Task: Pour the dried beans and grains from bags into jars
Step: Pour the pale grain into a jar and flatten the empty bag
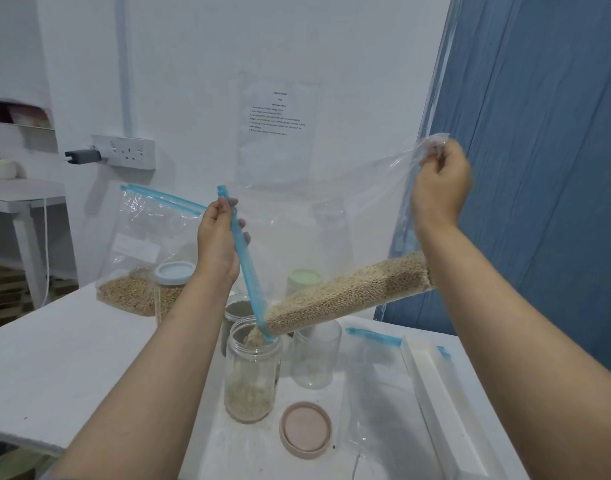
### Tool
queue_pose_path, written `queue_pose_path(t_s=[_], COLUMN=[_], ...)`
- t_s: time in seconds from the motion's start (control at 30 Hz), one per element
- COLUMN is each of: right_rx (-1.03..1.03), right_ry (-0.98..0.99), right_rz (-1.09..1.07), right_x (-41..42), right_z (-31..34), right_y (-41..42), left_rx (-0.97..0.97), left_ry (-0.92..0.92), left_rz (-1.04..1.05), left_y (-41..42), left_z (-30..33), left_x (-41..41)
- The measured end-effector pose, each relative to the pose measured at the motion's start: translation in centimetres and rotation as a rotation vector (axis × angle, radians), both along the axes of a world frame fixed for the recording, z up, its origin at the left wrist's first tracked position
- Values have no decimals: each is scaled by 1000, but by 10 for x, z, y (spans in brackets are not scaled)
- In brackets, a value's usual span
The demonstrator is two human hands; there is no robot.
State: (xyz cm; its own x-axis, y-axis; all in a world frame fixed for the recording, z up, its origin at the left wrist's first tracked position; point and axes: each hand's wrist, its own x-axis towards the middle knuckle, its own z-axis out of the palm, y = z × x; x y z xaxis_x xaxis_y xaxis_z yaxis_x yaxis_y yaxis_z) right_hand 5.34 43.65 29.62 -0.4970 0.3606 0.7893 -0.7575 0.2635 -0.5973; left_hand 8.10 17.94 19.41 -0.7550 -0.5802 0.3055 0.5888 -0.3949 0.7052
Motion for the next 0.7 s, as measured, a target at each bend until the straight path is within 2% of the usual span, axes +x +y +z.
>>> queue_pose_path(t_s=[0.7], right_rx=[19], right_ry=[-11], right_rz=[10], right_x=[0], right_z=[0], right_y=[0], left_rx=[-15], left_ry=[-6], left_rz=[-4], left_y=[1], left_z=[-1], left_x=[2])
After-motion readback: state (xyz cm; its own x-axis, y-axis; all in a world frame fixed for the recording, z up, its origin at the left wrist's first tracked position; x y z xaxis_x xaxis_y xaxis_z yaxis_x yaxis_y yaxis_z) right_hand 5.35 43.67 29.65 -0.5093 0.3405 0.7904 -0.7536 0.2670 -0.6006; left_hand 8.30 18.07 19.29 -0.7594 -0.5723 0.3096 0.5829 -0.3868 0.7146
